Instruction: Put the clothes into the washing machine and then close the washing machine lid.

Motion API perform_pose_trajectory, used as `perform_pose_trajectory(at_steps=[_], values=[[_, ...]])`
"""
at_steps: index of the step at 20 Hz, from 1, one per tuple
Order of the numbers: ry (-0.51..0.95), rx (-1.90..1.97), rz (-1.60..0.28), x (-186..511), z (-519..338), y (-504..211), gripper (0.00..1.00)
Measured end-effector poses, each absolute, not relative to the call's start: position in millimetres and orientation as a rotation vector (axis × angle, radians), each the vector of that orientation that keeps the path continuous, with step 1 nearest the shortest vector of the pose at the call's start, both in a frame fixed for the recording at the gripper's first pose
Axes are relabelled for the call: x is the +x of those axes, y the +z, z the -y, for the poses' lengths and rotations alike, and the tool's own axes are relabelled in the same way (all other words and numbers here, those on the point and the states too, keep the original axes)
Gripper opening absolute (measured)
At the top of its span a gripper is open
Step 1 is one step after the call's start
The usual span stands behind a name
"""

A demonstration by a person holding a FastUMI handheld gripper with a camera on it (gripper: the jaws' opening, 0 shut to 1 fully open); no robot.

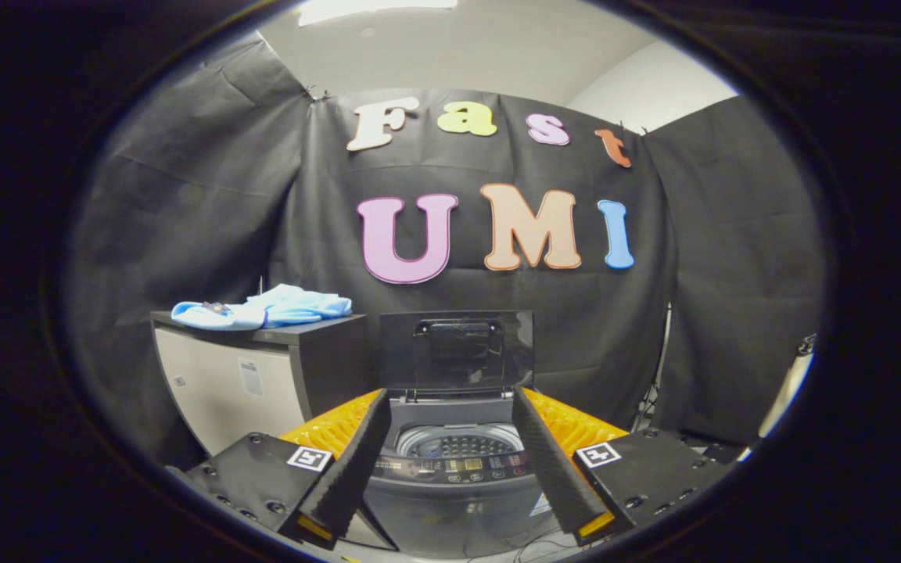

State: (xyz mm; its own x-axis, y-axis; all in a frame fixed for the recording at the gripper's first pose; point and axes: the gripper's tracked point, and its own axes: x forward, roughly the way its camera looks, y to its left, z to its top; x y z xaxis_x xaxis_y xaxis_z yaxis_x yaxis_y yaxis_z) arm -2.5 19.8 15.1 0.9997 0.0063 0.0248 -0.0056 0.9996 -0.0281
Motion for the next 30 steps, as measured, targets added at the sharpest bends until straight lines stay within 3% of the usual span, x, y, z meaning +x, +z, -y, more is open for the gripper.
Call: perform_pose_trajectory(at_steps=[13, 21, 30], values=[[0.040, -0.016, 0.025, 19, -58, 39, 0.97], [0.206, 0.022, -0.018, 61, -154, 98, 0.98], [0.296, -0.006, -0.083, 132, -256, 155, 0.98]])
